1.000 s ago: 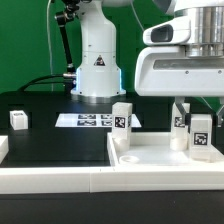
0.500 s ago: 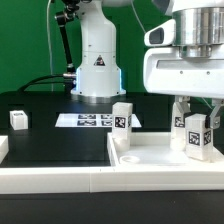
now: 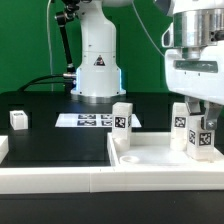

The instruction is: Assemble square table

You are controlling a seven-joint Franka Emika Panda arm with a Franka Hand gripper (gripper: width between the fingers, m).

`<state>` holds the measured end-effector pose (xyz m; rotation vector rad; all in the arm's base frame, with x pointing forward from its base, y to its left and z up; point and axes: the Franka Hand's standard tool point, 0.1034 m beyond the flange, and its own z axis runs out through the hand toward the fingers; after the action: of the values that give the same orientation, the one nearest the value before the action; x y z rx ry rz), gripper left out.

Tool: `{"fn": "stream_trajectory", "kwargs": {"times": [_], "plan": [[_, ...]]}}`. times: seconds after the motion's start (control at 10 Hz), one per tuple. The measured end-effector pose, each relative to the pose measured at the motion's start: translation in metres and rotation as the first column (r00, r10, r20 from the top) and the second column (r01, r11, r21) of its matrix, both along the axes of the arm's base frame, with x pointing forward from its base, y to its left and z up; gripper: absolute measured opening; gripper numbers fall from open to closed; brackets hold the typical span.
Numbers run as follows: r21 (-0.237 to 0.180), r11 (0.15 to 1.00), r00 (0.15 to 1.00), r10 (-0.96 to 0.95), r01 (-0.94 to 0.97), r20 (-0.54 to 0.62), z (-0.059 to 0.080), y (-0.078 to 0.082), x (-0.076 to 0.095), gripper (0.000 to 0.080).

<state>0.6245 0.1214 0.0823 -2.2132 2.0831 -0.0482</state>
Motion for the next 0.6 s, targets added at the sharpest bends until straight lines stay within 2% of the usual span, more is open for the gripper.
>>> {"fn": "stream_trajectory", "kwargs": {"times": [0.3,0.6], "plan": [[0.028,0.976,0.977,-0.215,0.215,-0.013,-0.0002,0.0004,0.0003,0.0290],[0.038,0.954,0.954,-0.298,0.299,-0.021,-0.0003,-0.0001,0.0005,0.0290]]}}
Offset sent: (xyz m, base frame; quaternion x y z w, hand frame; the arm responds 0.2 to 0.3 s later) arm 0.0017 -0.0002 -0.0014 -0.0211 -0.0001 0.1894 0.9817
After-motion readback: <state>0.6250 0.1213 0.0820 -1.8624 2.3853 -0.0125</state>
